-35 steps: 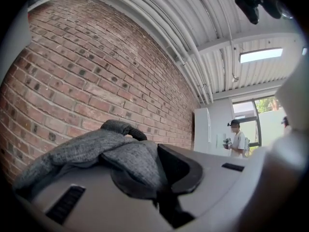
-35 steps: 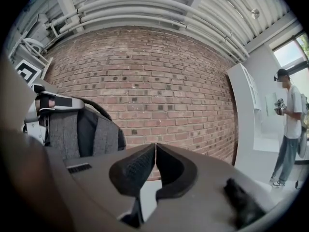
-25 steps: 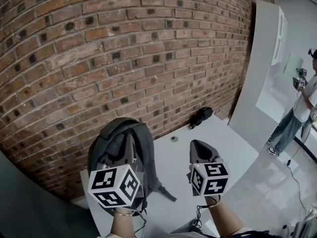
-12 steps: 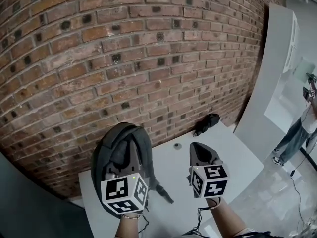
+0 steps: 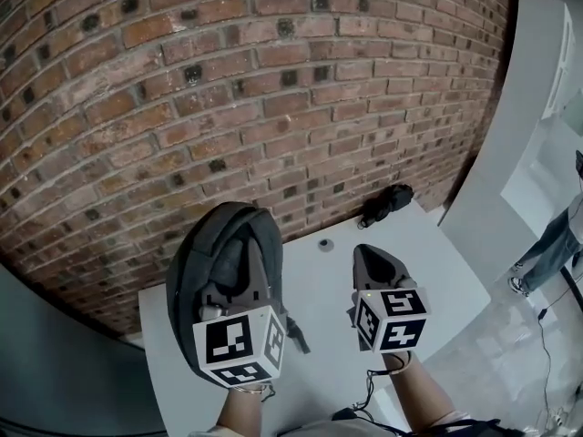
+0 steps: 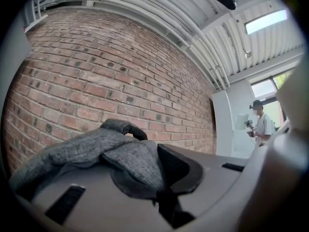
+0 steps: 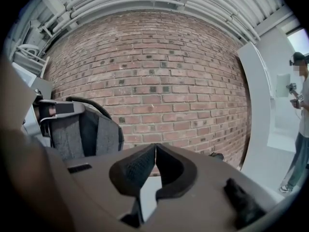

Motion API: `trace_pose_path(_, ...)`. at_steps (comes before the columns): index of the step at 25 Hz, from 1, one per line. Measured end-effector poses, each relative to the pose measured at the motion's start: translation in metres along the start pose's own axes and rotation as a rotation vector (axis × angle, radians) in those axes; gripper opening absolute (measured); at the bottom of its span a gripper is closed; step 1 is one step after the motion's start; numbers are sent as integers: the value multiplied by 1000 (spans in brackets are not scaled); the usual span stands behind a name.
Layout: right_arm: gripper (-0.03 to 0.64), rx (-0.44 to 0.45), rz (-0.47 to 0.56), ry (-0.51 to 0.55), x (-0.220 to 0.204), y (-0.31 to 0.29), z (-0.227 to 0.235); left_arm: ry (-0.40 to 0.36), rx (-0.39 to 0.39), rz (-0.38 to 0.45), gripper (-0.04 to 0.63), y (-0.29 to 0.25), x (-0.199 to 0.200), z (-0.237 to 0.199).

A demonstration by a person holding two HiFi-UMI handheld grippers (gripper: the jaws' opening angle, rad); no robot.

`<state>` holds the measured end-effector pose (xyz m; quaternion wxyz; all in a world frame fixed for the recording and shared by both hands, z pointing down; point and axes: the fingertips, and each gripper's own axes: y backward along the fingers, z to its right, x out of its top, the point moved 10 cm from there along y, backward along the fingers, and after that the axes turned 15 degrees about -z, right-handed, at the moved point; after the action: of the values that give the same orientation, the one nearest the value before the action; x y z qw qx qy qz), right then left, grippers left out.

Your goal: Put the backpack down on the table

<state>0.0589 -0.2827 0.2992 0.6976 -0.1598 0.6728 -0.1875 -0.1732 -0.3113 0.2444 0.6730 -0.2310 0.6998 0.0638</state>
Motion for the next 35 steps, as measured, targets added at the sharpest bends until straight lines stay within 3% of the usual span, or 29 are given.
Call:
trace_pose_path(8, 31, 22, -21, -31, -23, 6, 42, -28, 30, -70, 38, -9, -17, 54)
trace_pose_path(17, 31, 17, -40, -82, -47, 20, 86, -1, 38, -122, 37, -15, -41, 105)
trace_pose_path(23, 31, 11, -66, -101, -63, 21, 105, -37, 60, -144, 37, -22, -60, 135)
trace_pose_path(35, 31, -27, -113, -125, -93, 25, 148, -37, 9, -188, 37, -40, -94, 185)
